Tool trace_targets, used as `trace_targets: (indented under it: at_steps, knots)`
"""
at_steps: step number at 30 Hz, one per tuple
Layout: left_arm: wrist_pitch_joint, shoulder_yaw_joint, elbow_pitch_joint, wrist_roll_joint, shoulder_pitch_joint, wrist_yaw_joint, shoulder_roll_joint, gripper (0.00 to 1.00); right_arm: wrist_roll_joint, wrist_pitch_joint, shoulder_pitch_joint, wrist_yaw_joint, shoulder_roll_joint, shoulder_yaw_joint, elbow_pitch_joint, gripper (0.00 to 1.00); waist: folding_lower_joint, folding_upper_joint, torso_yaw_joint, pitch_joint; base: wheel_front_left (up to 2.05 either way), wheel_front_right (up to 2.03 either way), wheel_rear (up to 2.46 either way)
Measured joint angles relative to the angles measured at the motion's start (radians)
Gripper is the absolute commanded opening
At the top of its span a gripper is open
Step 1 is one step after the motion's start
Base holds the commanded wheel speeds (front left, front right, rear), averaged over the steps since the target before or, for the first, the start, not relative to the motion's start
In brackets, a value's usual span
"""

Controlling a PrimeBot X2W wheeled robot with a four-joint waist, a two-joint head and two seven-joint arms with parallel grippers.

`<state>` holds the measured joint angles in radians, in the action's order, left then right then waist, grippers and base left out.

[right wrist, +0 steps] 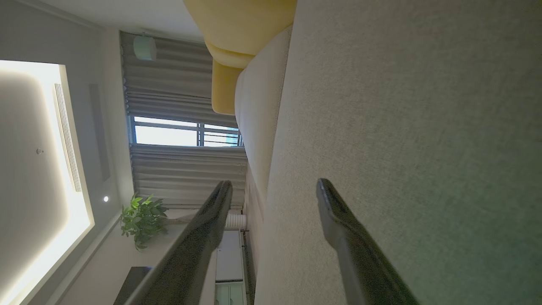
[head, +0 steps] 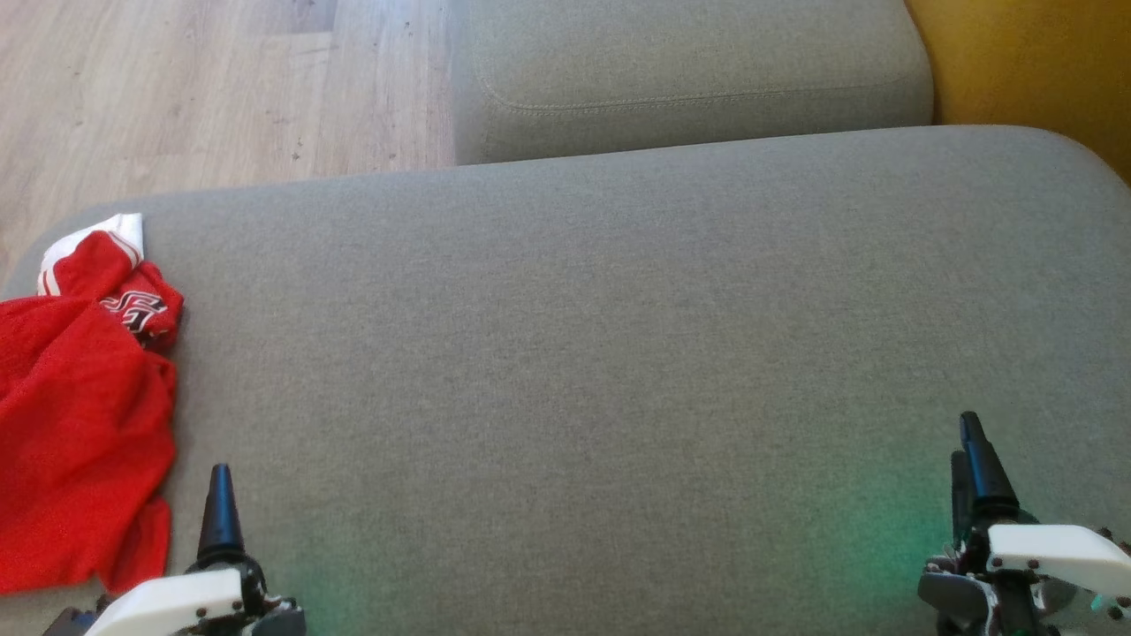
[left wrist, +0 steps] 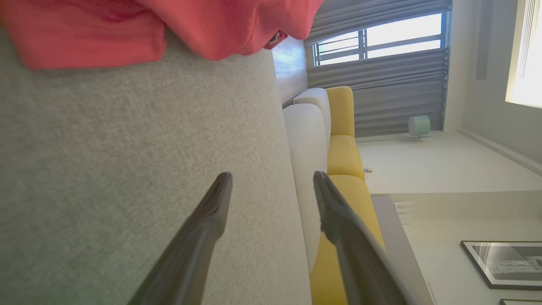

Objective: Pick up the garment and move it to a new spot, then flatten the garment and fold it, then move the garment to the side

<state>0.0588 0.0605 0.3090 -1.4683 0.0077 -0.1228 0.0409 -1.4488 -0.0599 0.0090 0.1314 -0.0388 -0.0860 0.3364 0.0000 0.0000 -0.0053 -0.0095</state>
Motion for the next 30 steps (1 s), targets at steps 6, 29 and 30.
trace_targets:
  at_steps: [6, 29, 30]
  knots:
    - [-0.018, -0.002, -0.029, 0.080, 0.001, 0.000, 0.000, 1.00, 0.089, 0.017, 0.000, 0.000, 0.000, 0.021, -0.016, 1.00, 0.0000, 0.0000, 0.001, -0.005, 0.00, 0.00, 0.00]
    - [-0.080, -0.048, -0.105, 0.412, 0.043, 0.027, 0.000, 1.00, 0.363, 0.078, 0.000, 0.000, -0.001, 0.145, -0.032, 1.00, 0.0000, 0.0000, 0.000, -0.033, 0.00, 0.00, 0.00]
    - [-0.084, -0.050, -0.109, 0.424, 0.043, 0.028, 0.000, 1.00, 0.374, 0.082, 0.000, 0.000, -0.001, 0.148, -0.033, 1.00, 0.0000, 0.0000, 0.000, -0.034, 0.00, 0.00, 0.00]
